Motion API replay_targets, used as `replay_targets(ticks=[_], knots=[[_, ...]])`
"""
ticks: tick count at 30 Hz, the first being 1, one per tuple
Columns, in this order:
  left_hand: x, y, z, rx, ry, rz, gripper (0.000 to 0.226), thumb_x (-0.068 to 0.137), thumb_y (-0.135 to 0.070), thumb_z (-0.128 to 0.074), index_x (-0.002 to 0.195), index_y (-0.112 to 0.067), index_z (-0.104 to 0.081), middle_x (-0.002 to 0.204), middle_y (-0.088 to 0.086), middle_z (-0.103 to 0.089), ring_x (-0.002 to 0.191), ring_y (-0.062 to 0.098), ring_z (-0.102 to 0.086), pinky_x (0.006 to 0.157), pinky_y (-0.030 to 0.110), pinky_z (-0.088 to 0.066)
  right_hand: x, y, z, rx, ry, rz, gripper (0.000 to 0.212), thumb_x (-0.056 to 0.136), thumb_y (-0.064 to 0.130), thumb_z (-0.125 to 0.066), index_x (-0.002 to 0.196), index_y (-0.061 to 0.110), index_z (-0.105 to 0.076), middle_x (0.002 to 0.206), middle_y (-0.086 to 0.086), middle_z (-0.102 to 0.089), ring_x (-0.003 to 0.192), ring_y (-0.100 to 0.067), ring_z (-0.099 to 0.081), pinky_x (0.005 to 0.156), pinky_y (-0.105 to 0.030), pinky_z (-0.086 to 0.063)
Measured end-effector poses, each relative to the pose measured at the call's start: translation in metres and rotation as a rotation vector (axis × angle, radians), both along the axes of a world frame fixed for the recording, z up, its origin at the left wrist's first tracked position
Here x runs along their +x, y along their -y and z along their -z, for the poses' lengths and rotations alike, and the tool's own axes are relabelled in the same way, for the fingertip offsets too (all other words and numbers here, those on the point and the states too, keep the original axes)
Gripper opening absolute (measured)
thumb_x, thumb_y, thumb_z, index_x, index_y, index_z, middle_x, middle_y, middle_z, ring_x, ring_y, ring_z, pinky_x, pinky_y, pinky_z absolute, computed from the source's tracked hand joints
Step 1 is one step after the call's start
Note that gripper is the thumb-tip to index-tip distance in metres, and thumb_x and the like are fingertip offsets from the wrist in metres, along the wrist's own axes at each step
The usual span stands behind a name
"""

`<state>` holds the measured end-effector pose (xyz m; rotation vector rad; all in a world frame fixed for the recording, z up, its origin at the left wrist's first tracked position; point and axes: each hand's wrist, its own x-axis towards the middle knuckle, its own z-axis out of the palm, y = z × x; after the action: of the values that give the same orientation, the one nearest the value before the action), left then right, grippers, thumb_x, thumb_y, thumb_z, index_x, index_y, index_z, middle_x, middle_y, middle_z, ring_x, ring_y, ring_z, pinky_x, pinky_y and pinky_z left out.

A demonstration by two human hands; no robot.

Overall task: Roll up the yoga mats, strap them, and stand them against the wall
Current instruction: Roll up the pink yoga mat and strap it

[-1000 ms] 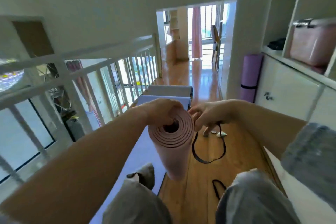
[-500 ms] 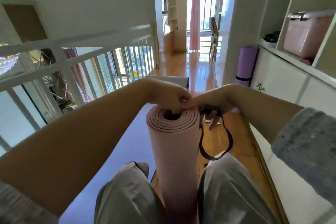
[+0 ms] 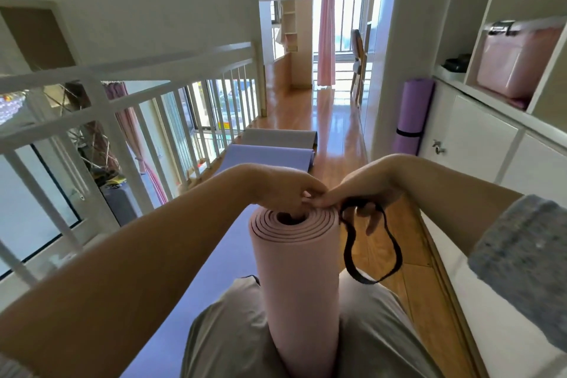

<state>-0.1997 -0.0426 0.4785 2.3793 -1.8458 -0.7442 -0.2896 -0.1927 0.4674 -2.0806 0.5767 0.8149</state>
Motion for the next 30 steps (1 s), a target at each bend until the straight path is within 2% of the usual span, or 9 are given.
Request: replay_targets(ticks=[6,10,12,16,21,23,26,28,30], knots=[[0.023,-0.013,-0.008,-0.300,-0.436,-0.312,0.039,0.093,-0.010,-0.059,0.126,-0.031,-0.051,0.134,-0.003,-0.052,0.118,0.012,-0.047,0.092,0.026,-0.038,-0.002,0.008,-0.027,-0.146,0.453,0.106,0.033,0.090,0.019,-0.064,0.119,0.002,-0.058,0.078,-0.002,-0.062,0.060,-0.009,-0.047,0.063,-0.021,-0.056],[0.029,-0.011,-0.006,-0.477,-0.516,-0.465,0.058,0.093,-0.019,-0.060,0.145,-0.019,-0.035,0.143,0.003,-0.047,0.116,0.015,-0.045,0.078,0.023,-0.040,0.009,-0.009,-0.036,-0.268,0.912,0.123,0.025,0.091,0.024,-0.064,0.111,0.009,-0.060,0.101,-0.003,-0.064,0.091,-0.015,-0.063,0.072,-0.019,-0.056],[0.027,-0.010,0.000,-0.512,-0.564,-0.455,0.061,0.092,-0.021,-0.062,0.147,-0.020,-0.034,0.143,-0.001,-0.045,0.121,0.013,-0.044,0.086,0.029,-0.040,0.014,-0.021,-0.037,-0.201,1.052,0.123,0.020,0.090,0.025,-0.064,0.106,0.014,-0.060,0.098,0.001,-0.064,0.092,-0.016,-0.064,0.076,-0.023,-0.057],[0.027,-0.013,0.003,-0.751,-0.687,-0.501,0.018,0.095,-0.019,-0.057,0.112,-0.018,-0.059,0.112,0.001,-0.063,0.103,0.016,-0.061,0.096,0.038,-0.044,0.017,-0.034,-0.036,-0.084,1.156,0.093,0.014,0.091,0.020,-0.062,0.104,0.014,-0.061,0.093,0.000,-0.066,0.082,-0.012,-0.065,0.079,-0.025,-0.057],[0.046,-0.031,0.005,-0.881,-1.001,-0.641,0.008,0.093,-0.012,-0.056,0.086,-0.009,-0.054,0.060,0.001,-0.037,0.048,0.008,-0.043,0.078,0.029,-0.058,0.017,-0.029,-0.038,0.203,1.051,0.190,0.009,0.092,0.017,-0.060,0.099,0.012,-0.064,0.069,0.001,-0.062,0.053,-0.004,-0.056,0.084,-0.029,-0.056],[0.054,-0.039,0.004,-0.909,-1.115,-0.670,0.009,0.092,-0.014,-0.056,0.084,-0.011,-0.052,0.054,-0.002,-0.034,0.044,0.007,-0.037,0.075,0.028,-0.059,0.019,-0.029,-0.043,0.348,0.933,0.204,0.018,0.094,0.023,-0.055,0.099,0.007,-0.062,0.056,0.001,-0.056,0.046,-0.006,-0.052,0.087,-0.032,-0.055],[0.060,-0.047,-0.001,-0.941,-1.218,-0.638,0.011,0.081,-0.019,-0.061,0.085,-0.013,-0.052,0.051,-0.003,-0.036,0.047,0.007,-0.037,0.071,0.026,-0.058,0.018,-0.031,-0.048,0.577,0.638,0.178,0.041,0.099,0.037,-0.039,0.096,0.003,-0.062,0.057,-0.005,-0.061,0.049,-0.013,-0.059,0.066,-0.026,-0.057],[0.062,-0.048,-0.002,-0.905,-1.235,-0.597,0.014,0.077,-0.019,-0.062,0.081,-0.015,-0.050,0.053,-0.004,-0.035,0.048,0.008,-0.035,0.071,0.026,-0.057,0.020,-0.031,-0.046,0.525,0.438,0.024,0.050,0.100,0.035,-0.026,0.092,0.001,-0.063,0.070,-0.013,-0.067,0.067,-0.023,-0.067,0.090,-0.039,-0.053],[0.063,-0.049,-0.006,-0.828,-1.199,-0.555,0.016,0.080,-0.014,-0.067,0.079,-0.014,-0.051,0.056,-0.003,-0.036,0.050,0.009,-0.035,0.071,0.027,-0.056,0.023,-0.031,-0.043,0.314,0.318,-0.142,0.056,0.099,0.033,-0.018,0.095,0.002,-0.065,0.090,-0.018,-0.071,0.092,-0.028,-0.068,0.114,-0.051,-0.028]])
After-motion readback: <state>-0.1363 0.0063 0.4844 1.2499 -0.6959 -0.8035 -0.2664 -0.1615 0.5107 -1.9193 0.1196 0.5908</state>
